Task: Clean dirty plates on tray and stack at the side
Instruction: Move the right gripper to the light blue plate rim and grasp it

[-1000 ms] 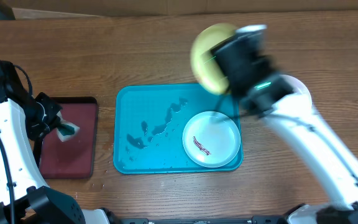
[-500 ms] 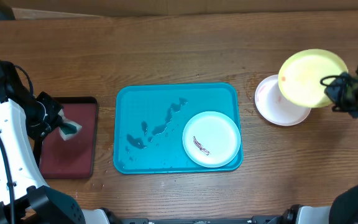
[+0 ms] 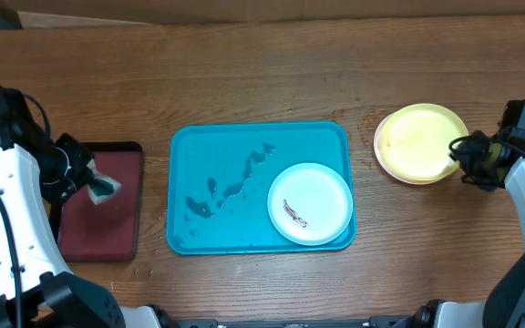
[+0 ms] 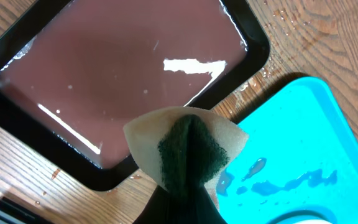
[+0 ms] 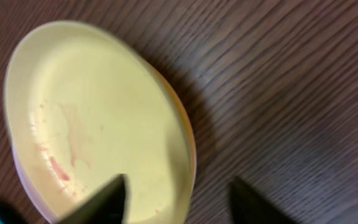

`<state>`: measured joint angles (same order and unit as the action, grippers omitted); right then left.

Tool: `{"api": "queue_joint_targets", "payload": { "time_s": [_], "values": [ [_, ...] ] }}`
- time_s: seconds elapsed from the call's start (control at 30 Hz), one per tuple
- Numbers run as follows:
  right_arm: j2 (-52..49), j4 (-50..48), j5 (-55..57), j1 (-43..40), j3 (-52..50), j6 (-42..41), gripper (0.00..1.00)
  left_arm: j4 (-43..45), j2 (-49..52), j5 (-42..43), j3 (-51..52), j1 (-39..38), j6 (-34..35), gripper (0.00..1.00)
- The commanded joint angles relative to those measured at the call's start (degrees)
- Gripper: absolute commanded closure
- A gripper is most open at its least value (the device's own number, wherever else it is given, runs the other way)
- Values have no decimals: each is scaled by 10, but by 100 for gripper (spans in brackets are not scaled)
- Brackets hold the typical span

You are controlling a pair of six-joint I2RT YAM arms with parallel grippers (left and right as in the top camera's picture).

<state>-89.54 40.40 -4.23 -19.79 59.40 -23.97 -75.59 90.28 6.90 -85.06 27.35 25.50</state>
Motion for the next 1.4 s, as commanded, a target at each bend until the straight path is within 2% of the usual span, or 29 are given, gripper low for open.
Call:
{"api": "queue_joint_targets", "payload": {
  "time_s": [0.0, 0.07, 0.1, 0.17, 0.27, 0.37, 0.5, 0.63, 0.73, 0.87, 1.03, 1.2, 1.3, 1.33, 1.37],
  "values": [
    [0, -5, -91, 2, -2, 17, 28, 7, 1, 6, 12, -4, -9, 96],
    [0, -12, -233, 17, -2, 82, 29, 21, 1, 14, 29, -4, -9, 96],
    [0, -14, -270, 26, -2, 105, 29, 28, 1, 24, 33, -4, -12, 96],
    [0, -16, -316, 51, -2, 140, 29, 44, 1, 58, 41, -4, -34, 96],
    [0, -16, -325, 113, -2, 185, 29, 56, 1, 104, 42, -4, -78, 96],
    [0, -16, -295, 185, -2, 211, 29, 56, 1, 122, 42, -4, -96, 96],
    [0, -16, -163, 284, -2, 210, 28, 58, 1, 122, 42, -4, -97, 96],
    [0, -4, -93, 368, -2, 258, 27, 58, 1, 122, 42, -4, -97, 96],
    [0, -3, -30, 412, -2, 257, 27, 57, 1, 122, 42, -4, -97, 96],
    [0, -4, -18, 437, -2, 240, 27, 53, 1, 122, 43, -4, -97, 96],
    [0, 0, -11, 438, -2, 242, 33, 54, 1, 122, 43, -4, -97, 96],
    [-11, 14, -15, 438, -2, 330, 34, 53, 1, 122, 43, -4, -97, 96],
    [-30, 18, -20, 438, -2, 354, 51, 54, 1, 123, 43, -4, -97, 96],
    [-41, 12, -20, 438, -2, 362, 52, 54, 1, 123, 43, -4, -97, 95],
    [-58, -2, -13, 438, -2, 364, 47, 54, 1, 123, 43, -4, -97, 96]
  ]
}}
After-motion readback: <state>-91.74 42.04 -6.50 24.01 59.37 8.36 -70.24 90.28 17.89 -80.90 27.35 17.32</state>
